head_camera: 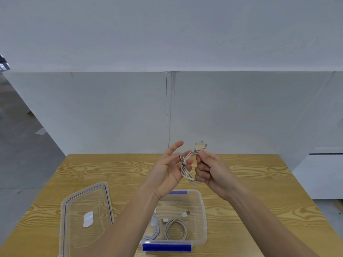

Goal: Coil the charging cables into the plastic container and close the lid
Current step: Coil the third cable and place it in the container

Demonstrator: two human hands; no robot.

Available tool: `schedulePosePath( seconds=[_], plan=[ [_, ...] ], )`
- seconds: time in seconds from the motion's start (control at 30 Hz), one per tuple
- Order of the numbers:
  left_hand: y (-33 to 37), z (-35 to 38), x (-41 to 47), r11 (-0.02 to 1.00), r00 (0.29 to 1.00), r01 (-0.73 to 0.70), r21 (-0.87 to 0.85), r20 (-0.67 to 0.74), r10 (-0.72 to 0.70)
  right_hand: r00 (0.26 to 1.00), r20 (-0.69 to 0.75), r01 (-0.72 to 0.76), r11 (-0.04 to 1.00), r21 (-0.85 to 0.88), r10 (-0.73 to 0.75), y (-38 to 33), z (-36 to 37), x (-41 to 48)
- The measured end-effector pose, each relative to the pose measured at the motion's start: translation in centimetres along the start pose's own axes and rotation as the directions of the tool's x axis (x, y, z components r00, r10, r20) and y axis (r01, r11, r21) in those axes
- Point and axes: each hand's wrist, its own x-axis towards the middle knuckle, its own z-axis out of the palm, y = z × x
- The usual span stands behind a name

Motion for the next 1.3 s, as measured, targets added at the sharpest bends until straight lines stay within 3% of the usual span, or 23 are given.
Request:
schedulePosePath(
  seconds=[0.23, 0.37, 0.47, 0.67, 0.77, 0.97, 1.1, 1.3],
  plan=[
    [0.1, -1.7, -1.1, 0.968, 0.985, -0.103, 0.228, 0.160, 0.067, 0.996, -0.084, -0.011, 0.994, 0.108, 0.020, 1.3, 0.5, 0.9],
    [0.5, -1.5, -1.5, 0.811, 0.995, -0.087, 0.579, 0.013, 0.098, 0.995, -0.083, -0.040, 0.994, 0.101, 0.048, 2.0, 0.7, 1.3],
    [0.3, -1.3, -1.4, 0.701, 0.975, -0.060, 0.710, -0.109, 0.194, 0.994, -0.081, -0.063, 0.994, 0.090, 0.071, 2.4, 1.1, 1.6],
    [0.5, -2.4, -1.5, 0.673, 0.901, -0.155, 0.724, -0.175, 0.396, 0.996, -0.058, -0.068, 0.998, 0.008, 0.069, 3.3, 1.9, 2.0],
    [0.9, -3.1, -1.3, 0.709, 0.863, -0.178, 0.683, -0.237, 0.446, 0.998, -0.033, -0.059, 0.998, -0.008, 0.059, 3.8, 2.6, 2.3],
    [1.3, -5.7, -1.9, 0.834, 0.908, -0.068, 0.547, -0.312, 0.278, 0.992, 0.046, -0.122, 0.992, 0.026, 0.121, 5.5, 3.2, 3.2],
    [1.5, -7.9, -2.6, 0.814, 0.928, 0.059, 0.578, -0.332, 0.168, 0.979, 0.053, -0.200, 0.980, 0.003, 0.199, 7.9, 2.9, 3.6],
    [0.0, -11.5, -3.1, 0.707, 0.900, 0.206, 0.676, -0.415, 0.135, 0.968, -0.055, -0.250, 0.952, -0.178, 0.244, 11.8, 1.8, 3.6]
  ],
)
